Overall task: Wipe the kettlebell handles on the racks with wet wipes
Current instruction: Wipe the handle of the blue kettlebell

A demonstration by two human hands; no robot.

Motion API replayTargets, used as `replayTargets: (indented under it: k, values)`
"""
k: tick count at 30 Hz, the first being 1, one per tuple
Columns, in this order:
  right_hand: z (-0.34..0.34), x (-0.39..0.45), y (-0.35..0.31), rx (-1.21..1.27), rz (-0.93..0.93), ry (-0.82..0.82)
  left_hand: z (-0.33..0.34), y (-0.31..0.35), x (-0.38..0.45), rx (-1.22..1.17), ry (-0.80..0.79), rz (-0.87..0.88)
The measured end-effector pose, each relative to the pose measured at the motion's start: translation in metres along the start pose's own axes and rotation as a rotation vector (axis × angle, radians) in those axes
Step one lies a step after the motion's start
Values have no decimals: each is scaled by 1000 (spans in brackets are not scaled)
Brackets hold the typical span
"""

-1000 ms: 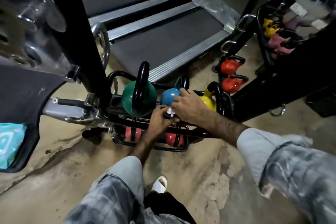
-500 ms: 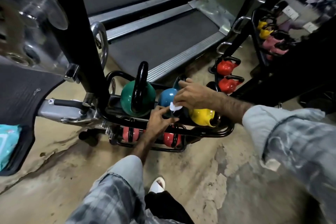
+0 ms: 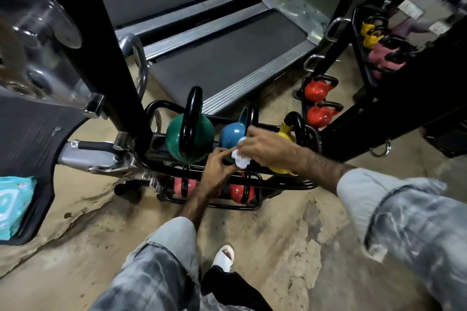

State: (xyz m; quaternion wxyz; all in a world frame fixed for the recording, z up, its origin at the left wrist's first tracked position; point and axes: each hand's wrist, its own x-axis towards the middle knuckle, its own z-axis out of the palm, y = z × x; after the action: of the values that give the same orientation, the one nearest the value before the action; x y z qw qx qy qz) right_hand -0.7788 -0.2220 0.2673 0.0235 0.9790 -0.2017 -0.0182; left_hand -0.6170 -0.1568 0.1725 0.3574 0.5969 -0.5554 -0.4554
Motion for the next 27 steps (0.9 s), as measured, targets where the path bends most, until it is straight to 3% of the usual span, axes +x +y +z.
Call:
replayTargets:
  k: [2,4,7,10,12,15,22,27]
  values:
    - [12,-13,-5,25,-40,60,-2,4,-1,19,-15,7]
    - [23,-18,-2,137,114,220,-5,9,1,41,-24,-10]
    - [31,-15,-15,421,608,620,-12,18,7,123,-82,-24]
    - [40,-8,-37,661,1025,861,-19,37,16,178,-65,1]
    - [43,0,-56,853,1192,896,-26,49,26,122,46,27]
    - [43,-2,-71,1085,1287,977,-24,73,43,104,48,70]
    - [22,22,-6,1162,1418,923,-24,81,41,76,-8,12]
    - [36,7,-35,1229,1440,943,-22,85,43,54,4,-38]
